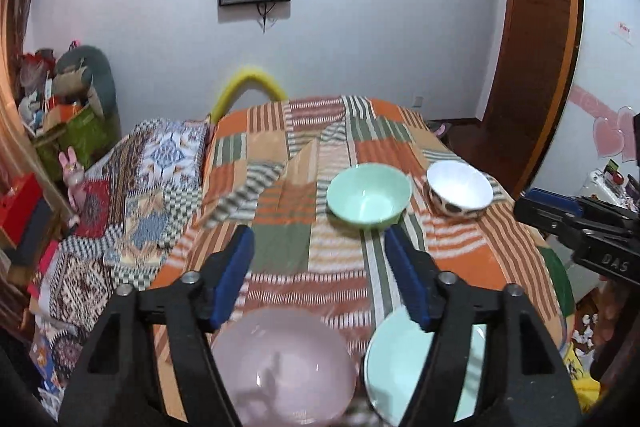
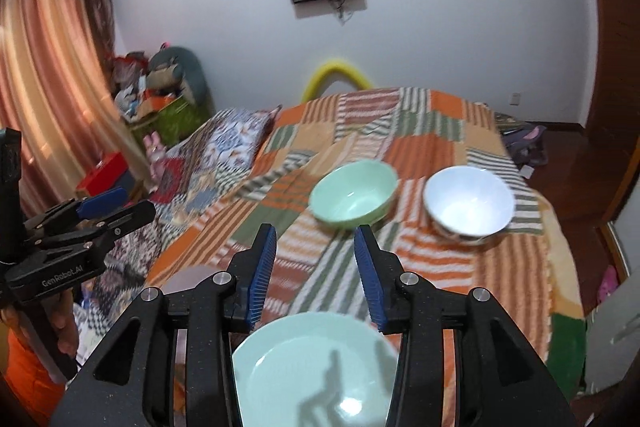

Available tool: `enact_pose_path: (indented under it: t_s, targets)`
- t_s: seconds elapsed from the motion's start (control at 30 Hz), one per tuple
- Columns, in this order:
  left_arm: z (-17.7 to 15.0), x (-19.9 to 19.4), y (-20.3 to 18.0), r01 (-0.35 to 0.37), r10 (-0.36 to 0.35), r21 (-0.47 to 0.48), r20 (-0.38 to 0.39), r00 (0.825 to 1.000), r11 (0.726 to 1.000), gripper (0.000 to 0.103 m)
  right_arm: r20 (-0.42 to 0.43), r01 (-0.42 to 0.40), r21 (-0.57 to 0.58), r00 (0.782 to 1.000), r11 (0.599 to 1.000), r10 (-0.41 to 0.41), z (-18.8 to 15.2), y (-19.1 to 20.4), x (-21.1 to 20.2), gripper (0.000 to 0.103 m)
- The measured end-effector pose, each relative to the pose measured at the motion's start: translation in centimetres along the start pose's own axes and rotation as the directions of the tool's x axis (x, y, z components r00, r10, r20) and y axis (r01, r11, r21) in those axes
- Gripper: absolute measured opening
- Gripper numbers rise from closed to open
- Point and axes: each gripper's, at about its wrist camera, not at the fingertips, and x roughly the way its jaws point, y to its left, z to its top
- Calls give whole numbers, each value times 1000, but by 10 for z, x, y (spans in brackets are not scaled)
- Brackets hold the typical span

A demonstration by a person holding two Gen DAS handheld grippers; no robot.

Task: Organize plates and bowls
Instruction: 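Move the left gripper to the mint green bowl and grasp its rim, then lift the mint green bowl off the bed with the left gripper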

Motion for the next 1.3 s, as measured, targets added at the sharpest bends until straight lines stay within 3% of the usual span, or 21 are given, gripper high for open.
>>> enact_pose_path:
  t_s: [0.3, 0.47, 0.73, 0.9, 1.07, 1.3]
  targets:
    - [43, 53, -14, 35, -35, 3, -38, 999, 999, 69, 46, 36, 17, 998, 999, -36, 34, -28, 11, 38]
    - [59, 95, -13, 58, -60, -21, -76, 995, 998, 69, 37, 50, 16, 998, 999, -51, 47, -36, 36, 38]
    - [53, 172, -8, 45, -51, -37, -179, 983, 998, 69, -56, 41, 67, 998, 997, -37, 45, -58, 97, 38]
    - [41, 225, -2, 33, -47, -57, -260, 965, 998, 69, -127, 42, 80, 991, 996, -32, 38, -69, 133, 38]
    - [33, 259, 3, 7, -25, -63, -288, 957, 998, 68, -189, 39, 91, 982, 995, -22, 31, -79, 165, 38]
    - [20, 298, -3, 29, -41, -41, -342, 939, 999, 46, -239, 38, 87, 971, 995, -16, 24, -83, 194, 38]
